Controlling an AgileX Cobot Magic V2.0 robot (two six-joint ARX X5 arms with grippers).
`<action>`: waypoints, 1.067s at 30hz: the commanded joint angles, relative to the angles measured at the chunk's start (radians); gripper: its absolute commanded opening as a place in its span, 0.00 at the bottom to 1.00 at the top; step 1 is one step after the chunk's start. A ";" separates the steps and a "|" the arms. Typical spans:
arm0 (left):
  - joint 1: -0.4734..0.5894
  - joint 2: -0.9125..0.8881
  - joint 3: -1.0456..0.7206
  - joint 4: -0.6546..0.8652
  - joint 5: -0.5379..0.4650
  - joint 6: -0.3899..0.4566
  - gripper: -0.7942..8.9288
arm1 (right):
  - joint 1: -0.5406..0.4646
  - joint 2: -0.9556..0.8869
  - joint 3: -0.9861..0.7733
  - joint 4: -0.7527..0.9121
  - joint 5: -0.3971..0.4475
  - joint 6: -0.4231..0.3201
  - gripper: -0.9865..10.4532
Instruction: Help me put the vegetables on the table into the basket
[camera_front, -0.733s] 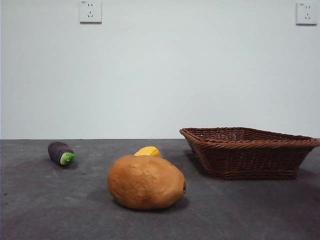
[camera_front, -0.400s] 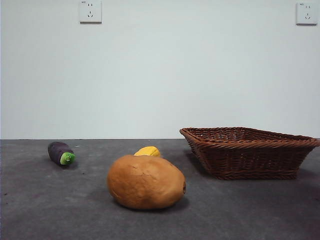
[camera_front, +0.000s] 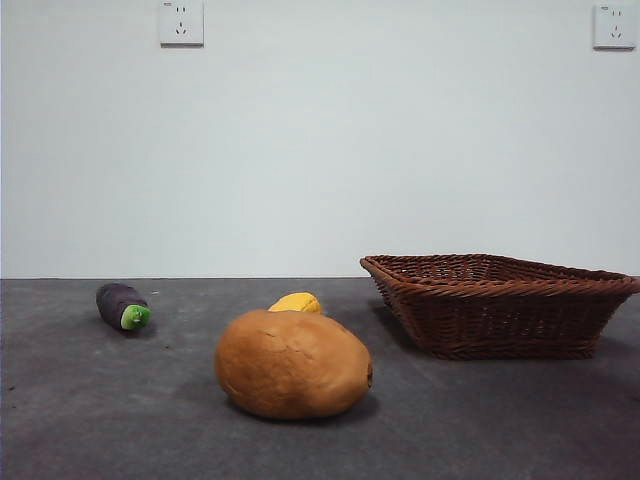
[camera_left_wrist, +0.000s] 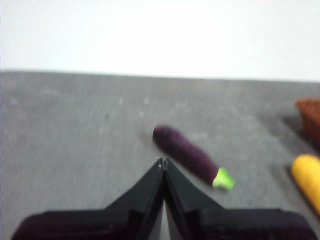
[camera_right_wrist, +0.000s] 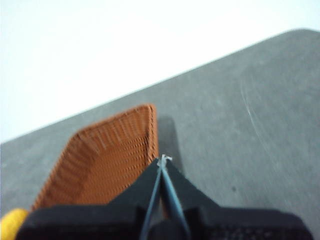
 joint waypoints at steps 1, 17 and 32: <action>0.003 0.063 0.061 0.006 0.002 -0.013 0.08 | 0.001 0.057 0.053 0.010 0.003 0.021 0.08; 0.001 0.568 0.580 -0.334 0.126 -0.013 0.08 | 0.001 0.583 0.505 -0.318 -0.085 0.019 0.09; 0.001 0.931 0.772 -0.650 0.182 -0.007 0.08 | 0.002 1.256 1.001 -0.650 -0.296 -0.144 0.48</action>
